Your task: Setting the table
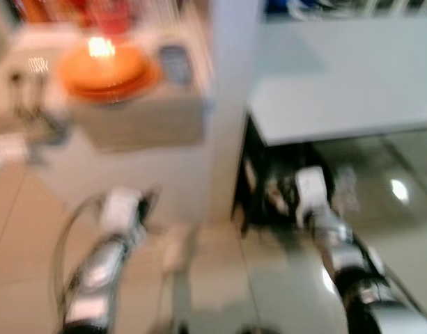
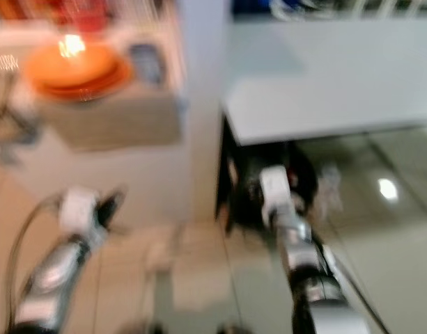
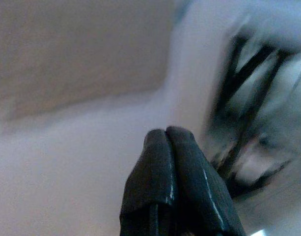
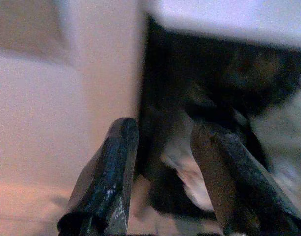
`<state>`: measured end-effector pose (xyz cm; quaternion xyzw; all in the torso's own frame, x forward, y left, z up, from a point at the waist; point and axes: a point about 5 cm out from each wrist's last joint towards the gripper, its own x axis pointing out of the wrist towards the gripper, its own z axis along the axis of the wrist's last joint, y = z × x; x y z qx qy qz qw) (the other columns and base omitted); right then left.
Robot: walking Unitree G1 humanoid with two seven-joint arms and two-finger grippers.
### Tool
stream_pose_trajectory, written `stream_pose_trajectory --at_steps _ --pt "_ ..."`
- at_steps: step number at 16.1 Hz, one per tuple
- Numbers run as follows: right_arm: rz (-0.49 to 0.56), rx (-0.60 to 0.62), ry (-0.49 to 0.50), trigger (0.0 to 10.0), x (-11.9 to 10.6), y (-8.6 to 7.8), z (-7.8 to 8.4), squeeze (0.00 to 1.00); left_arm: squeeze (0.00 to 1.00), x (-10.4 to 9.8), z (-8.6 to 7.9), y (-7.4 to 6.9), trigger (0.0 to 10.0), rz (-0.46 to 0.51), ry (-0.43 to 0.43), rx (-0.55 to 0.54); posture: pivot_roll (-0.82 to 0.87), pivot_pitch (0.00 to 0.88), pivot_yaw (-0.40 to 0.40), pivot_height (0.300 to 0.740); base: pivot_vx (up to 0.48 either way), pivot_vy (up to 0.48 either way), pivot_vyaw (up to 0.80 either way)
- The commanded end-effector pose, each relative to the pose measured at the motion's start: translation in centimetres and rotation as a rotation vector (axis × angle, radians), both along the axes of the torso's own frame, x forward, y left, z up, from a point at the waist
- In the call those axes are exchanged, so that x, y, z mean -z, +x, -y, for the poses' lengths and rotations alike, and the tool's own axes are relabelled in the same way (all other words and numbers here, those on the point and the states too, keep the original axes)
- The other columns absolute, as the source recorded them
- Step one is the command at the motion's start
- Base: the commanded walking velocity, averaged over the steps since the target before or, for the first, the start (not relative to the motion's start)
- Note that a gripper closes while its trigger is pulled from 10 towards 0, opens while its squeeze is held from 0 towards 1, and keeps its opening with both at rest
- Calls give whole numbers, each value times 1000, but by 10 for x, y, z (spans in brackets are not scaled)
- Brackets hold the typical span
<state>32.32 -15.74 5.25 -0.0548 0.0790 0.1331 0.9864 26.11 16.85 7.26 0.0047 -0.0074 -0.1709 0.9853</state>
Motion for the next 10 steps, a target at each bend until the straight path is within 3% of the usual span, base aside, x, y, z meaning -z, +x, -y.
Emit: stream_pose_trajectory --at_steps 1,3,5,7,10 --pt "48 -83 68 10000 -9 -1 -15 0 0 -13 -1 -4 10000 28 -28 8 -72 58 -26 740 0 270 0" --pt "109 -178 122 10000 -25 -7 -31 0 0 -27 10 -14 10000 98 -44 15 -73 60 -24 740 0 0 0" --pt "155 -244 128 10000 -38 -13 -39 0 0 -32 9 -21 10000 120 -58 -28 -75 66 -23 740 0 0 0" --pt "206 -303 161 10000 -57 -16 -47 0 0 -41 -3 -28 10000 128 -69 -105 -79 69 -20 740 358 0 -800" --pt "212 -328 138 10000 -70 -11 -55 0 0 -60 -7 -25 10000 165 -112 -136 -74 66 -27 740 480 0 -206"
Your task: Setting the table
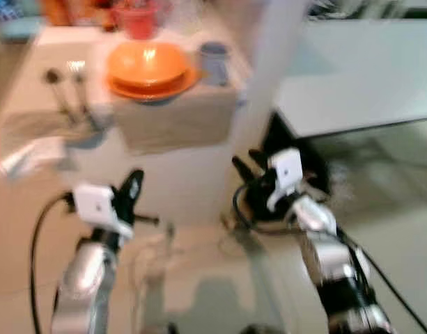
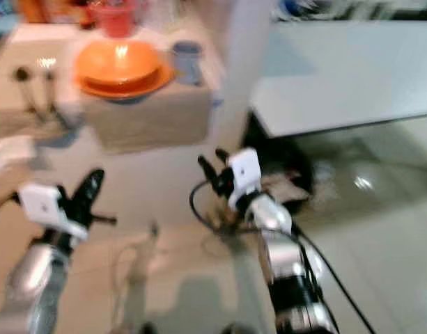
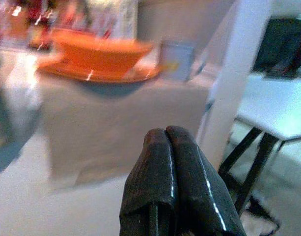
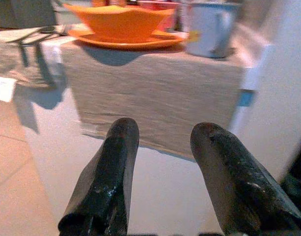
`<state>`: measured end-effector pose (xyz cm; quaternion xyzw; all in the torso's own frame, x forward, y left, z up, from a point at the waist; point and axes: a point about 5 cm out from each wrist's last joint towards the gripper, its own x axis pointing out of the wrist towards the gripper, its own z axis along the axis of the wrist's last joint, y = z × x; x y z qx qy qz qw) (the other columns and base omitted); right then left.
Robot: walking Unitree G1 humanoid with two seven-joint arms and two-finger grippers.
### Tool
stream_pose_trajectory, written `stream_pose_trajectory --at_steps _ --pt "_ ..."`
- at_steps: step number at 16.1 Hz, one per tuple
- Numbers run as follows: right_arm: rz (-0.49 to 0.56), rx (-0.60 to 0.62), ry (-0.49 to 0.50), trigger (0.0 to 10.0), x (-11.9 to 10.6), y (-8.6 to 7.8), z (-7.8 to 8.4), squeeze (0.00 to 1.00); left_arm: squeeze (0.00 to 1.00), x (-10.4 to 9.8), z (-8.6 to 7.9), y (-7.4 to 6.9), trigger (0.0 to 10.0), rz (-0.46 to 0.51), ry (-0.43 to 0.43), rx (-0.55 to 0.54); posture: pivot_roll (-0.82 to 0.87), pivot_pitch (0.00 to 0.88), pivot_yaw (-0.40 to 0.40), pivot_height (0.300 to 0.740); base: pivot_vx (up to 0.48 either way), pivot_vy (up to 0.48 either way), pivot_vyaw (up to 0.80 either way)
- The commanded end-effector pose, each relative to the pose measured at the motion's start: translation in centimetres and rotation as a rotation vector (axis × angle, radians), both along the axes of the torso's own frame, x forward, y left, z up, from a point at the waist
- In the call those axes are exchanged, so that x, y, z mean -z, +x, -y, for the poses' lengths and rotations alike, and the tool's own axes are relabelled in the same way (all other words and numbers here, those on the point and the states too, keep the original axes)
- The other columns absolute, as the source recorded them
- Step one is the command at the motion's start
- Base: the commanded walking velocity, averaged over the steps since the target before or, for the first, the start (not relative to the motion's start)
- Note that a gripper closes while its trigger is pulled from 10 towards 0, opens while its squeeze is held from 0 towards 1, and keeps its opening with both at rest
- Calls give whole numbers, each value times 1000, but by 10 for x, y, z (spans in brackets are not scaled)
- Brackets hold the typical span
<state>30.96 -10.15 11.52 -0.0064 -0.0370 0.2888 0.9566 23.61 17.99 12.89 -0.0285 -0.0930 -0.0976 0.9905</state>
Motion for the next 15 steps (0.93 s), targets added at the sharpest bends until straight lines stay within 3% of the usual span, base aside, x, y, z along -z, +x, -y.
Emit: stream_pose_trajectory --at_steps 1,3,6,13,15 --pt "24 -21 6 10000 -13 3 -4 0 0 -12 6 2 10000 31 -20 17 -71 68 -27 740 480 0 -800" --pt "62 -30 5 10000 -28 6 -13 0 0 -27 11 6 10000 73 -33 32 -70 69 -29 740 480 0 0" --pt "112 -116 115 10000 -49 3 -24 0 0 -37 13 9 10000 86 -31 46 -68 72 -32 740 420 0 444" --pt "193 -240 187 10000 -86 -10 -25 0 0 -51 30 12 10000 98 -48 154 -78 81 -24 740 328 0 0" --pt "208 -91 96 10000 -84 -1 -18 0 0 -51 33 14 10000 90 -48 160 -82 86 -20 740 0 0 0"
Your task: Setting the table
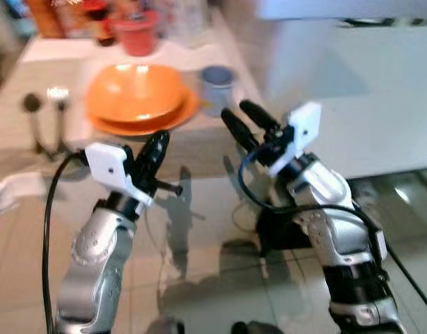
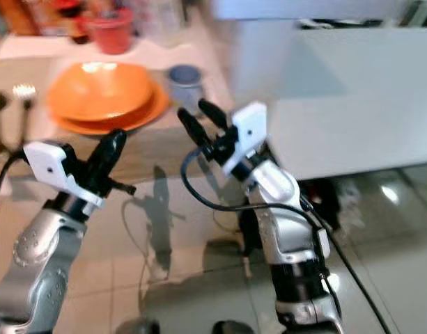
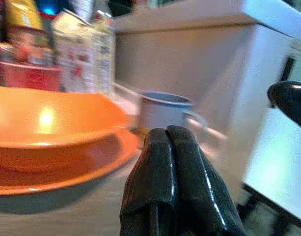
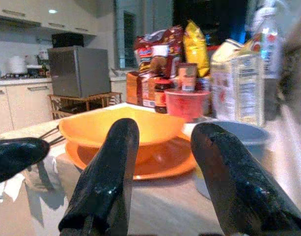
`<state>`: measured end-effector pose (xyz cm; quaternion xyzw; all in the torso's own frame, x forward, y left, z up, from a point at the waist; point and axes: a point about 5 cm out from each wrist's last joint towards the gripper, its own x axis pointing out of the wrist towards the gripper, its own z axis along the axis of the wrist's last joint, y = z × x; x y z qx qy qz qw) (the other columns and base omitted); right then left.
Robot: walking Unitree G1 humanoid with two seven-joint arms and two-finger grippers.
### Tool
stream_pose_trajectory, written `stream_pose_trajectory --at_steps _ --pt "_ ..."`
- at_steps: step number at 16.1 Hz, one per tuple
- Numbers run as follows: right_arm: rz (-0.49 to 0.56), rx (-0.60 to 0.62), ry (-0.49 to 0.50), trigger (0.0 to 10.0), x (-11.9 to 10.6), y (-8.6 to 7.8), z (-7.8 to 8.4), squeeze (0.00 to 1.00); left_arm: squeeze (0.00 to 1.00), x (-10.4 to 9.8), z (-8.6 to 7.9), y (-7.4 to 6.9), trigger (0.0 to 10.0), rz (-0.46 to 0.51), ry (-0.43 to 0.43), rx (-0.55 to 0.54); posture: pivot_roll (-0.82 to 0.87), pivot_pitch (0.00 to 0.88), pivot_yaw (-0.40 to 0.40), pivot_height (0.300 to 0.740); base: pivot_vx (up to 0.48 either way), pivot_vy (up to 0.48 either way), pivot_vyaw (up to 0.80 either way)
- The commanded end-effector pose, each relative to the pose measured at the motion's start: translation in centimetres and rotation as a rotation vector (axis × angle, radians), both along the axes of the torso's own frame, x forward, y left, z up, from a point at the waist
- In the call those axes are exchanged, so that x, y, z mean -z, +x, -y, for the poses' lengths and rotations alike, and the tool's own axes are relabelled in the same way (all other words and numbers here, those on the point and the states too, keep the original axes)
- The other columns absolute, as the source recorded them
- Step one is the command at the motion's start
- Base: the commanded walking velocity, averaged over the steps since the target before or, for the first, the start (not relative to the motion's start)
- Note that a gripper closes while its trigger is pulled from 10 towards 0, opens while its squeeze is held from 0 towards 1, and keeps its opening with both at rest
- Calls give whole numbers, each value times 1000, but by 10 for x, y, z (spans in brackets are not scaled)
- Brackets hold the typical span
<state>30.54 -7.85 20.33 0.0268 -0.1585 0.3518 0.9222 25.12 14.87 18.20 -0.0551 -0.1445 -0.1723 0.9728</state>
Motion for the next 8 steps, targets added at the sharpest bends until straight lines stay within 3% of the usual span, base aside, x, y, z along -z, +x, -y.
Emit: stream_pose_trajectory --at_steps 1,2,6,8 --pt "-8 114 -27 10000 5 7 9 616 0 3 2 0 10000 -17 8 6 -81 86 -21 740 0 0 0" --pt "-16 208 -14 10000 6 14 16 1000 0 4 2 0 10000 -22 16 8 -80 88 -20 740 0 0 0" --pt "5 244 8 10000 -2 19 10 1000 0 7 5 -4 10000 -41 47 22 -67 97 -14 740 0 0 0" --pt "-19 322 -9 10000 2 30 8 1000 0 6 5 -4 10000 -42 48 22 -63 99 -10 740 0 0 0"
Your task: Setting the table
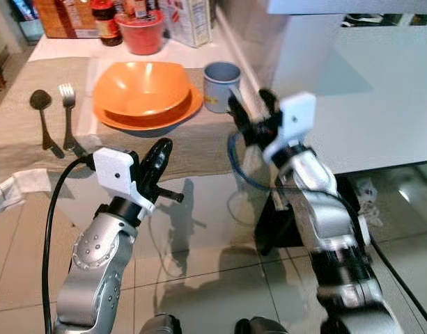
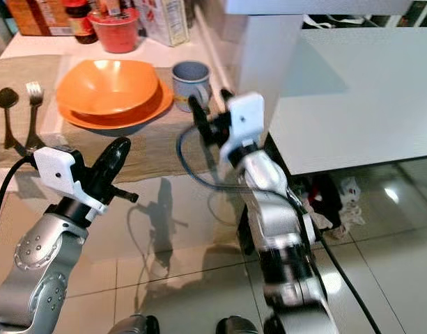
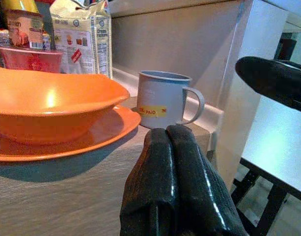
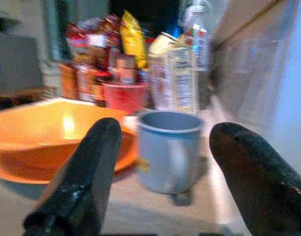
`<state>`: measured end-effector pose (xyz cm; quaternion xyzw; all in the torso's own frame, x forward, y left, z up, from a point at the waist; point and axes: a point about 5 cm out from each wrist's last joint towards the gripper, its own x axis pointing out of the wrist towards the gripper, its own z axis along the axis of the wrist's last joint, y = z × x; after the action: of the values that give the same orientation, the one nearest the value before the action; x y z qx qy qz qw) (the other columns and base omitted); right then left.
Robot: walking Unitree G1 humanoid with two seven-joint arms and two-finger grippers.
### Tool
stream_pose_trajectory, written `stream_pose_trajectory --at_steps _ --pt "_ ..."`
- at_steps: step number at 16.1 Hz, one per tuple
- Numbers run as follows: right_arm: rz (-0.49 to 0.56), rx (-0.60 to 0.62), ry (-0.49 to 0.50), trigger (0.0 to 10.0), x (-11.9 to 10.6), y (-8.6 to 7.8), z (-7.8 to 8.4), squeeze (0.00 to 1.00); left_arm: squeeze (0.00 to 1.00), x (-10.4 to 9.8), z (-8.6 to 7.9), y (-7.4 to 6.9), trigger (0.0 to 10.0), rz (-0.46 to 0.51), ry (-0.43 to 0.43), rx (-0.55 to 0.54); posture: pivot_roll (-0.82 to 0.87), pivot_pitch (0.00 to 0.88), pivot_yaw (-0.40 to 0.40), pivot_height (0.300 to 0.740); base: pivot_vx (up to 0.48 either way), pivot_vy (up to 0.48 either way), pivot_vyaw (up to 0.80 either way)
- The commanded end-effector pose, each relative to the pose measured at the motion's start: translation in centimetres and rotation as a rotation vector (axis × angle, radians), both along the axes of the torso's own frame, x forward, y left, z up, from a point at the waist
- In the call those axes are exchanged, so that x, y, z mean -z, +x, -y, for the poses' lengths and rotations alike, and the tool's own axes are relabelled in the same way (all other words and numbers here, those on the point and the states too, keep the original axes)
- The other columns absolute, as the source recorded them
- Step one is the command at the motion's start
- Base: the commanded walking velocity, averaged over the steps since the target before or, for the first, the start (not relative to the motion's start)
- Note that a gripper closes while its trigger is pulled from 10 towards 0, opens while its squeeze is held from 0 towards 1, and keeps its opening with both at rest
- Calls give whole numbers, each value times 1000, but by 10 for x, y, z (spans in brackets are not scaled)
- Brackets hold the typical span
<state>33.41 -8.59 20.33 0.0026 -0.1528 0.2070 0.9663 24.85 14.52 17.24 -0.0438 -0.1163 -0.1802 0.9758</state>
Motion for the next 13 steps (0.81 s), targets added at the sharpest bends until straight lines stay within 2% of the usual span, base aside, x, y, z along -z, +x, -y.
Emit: stream_pose_trajectory --at_steps 1,13 --pt "-4 16 -3 10000 2 1 0 1000 0 -3 2 -2 10000 9 13 9 -63 99 -10 740 0 0 0" --pt "-4 16 -3 10000 2 1 0 1000 0 -3 2 -2 10000 9 13 9 -63 99 -10 740 0 0 0"
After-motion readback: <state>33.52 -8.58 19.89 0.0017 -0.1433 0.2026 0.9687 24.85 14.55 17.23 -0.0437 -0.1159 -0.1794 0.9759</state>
